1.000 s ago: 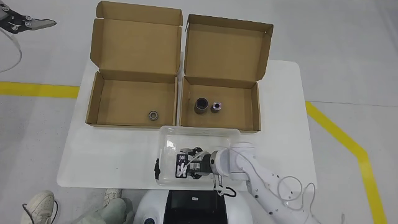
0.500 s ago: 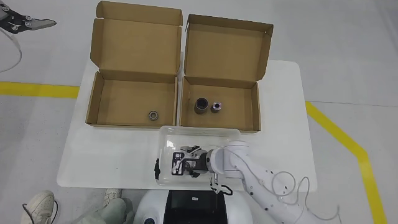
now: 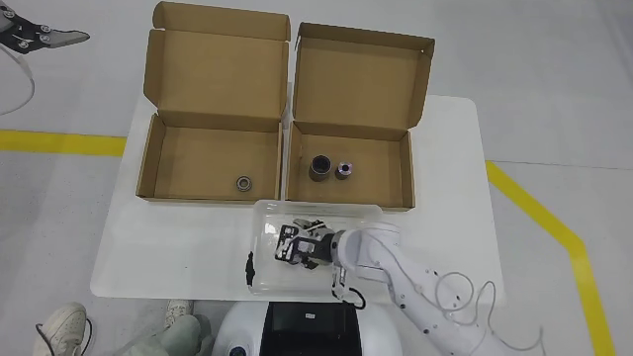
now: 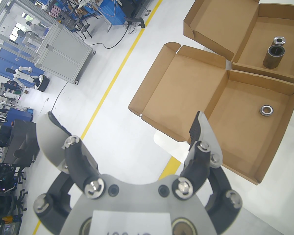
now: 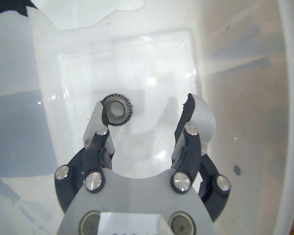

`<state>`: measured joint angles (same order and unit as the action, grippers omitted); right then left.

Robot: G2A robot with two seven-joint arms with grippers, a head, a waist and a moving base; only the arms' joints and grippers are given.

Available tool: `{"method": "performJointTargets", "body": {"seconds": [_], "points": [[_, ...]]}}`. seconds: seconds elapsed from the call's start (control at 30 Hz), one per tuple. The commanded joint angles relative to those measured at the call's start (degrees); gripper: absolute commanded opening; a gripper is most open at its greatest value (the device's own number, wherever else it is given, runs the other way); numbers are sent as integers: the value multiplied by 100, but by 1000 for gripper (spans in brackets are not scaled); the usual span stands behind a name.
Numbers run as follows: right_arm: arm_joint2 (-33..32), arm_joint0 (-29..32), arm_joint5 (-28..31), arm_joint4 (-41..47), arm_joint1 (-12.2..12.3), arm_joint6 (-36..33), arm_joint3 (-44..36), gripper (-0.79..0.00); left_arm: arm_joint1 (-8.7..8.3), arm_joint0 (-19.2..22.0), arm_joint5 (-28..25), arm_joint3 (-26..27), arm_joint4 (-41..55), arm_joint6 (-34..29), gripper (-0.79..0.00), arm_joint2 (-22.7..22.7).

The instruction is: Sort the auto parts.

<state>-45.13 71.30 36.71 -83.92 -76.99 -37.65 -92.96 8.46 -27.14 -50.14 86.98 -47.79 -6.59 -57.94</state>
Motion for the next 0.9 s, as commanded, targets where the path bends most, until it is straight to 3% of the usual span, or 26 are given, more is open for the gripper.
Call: {"method": "performJointTargets", "body": {"seconds": [0.0, 0.3, 0.6, 0.87], "points": [[-54, 80, -101, -109, 29, 148, -82, -219, 0, 0, 0, 0, 0, 0, 0, 0], [-48, 183, 413, -190, 127, 240, -170, -237, 0, 0, 0, 0, 0, 0, 0, 0], [179, 67, 301, -358, 108, 346, -11, -209, 0, 0, 0, 0, 0, 0, 0, 0], [346, 10, 280, -509, 102, 458, 71, -249, 0, 0, 0, 0, 0, 0, 0, 0]]}}
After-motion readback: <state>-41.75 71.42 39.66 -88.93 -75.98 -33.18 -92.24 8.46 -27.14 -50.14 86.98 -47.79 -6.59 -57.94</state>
